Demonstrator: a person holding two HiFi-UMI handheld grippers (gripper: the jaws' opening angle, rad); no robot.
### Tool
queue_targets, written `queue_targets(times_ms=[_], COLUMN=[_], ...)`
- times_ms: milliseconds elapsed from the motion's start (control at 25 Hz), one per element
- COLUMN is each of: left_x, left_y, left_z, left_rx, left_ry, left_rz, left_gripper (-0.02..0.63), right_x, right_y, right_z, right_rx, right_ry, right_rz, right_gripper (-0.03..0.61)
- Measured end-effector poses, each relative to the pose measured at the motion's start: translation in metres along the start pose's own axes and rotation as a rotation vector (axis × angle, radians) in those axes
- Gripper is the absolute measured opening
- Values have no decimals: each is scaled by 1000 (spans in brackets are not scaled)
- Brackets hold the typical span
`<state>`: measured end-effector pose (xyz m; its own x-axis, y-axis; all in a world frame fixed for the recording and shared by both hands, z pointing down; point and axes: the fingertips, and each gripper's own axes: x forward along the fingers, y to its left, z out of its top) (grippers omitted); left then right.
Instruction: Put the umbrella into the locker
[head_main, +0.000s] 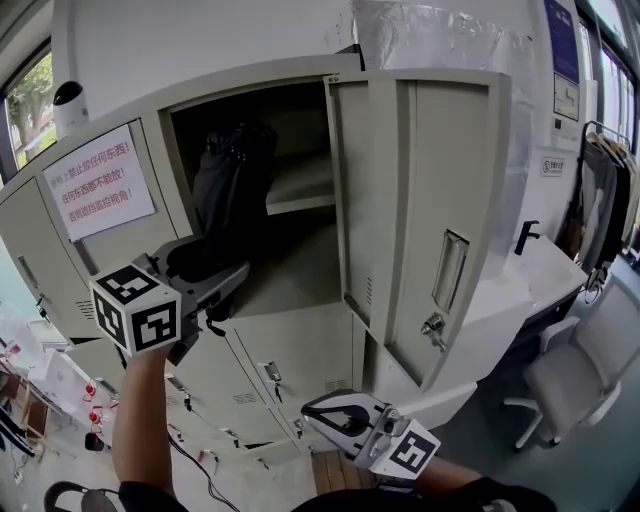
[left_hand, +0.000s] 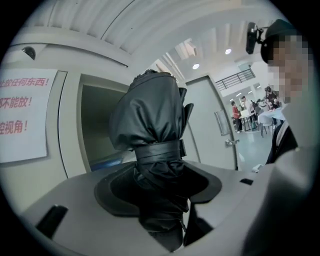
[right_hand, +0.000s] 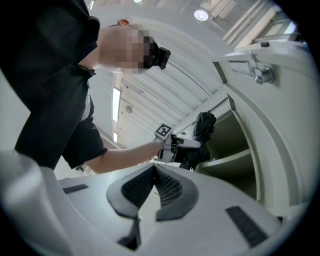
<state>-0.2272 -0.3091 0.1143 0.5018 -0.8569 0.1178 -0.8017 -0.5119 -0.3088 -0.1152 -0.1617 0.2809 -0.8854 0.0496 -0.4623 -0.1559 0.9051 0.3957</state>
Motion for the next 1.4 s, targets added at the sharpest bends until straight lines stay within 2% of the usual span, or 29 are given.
queue_targets(times_ms=[120, 440, 920, 1400], left_x=[8, 32, 60, 82], left_y=[6, 20, 46, 55], left_z=[10, 27, 26, 48], left_rx=[-32, -13, -36, 34], left_ry=[15, 122, 279, 382], left_rz=[-6, 13, 47, 79], left_gripper=[256, 256, 256, 255], right_x=[3, 2, -2, -11], right_y=[4, 10, 9, 4], right_z=[2, 15, 28, 39], right_rx=[1, -33, -17, -38], right_ry=[-3, -12, -37, -51], right_rz=[9, 30, 44, 19], right_gripper=[12, 12, 12, 12])
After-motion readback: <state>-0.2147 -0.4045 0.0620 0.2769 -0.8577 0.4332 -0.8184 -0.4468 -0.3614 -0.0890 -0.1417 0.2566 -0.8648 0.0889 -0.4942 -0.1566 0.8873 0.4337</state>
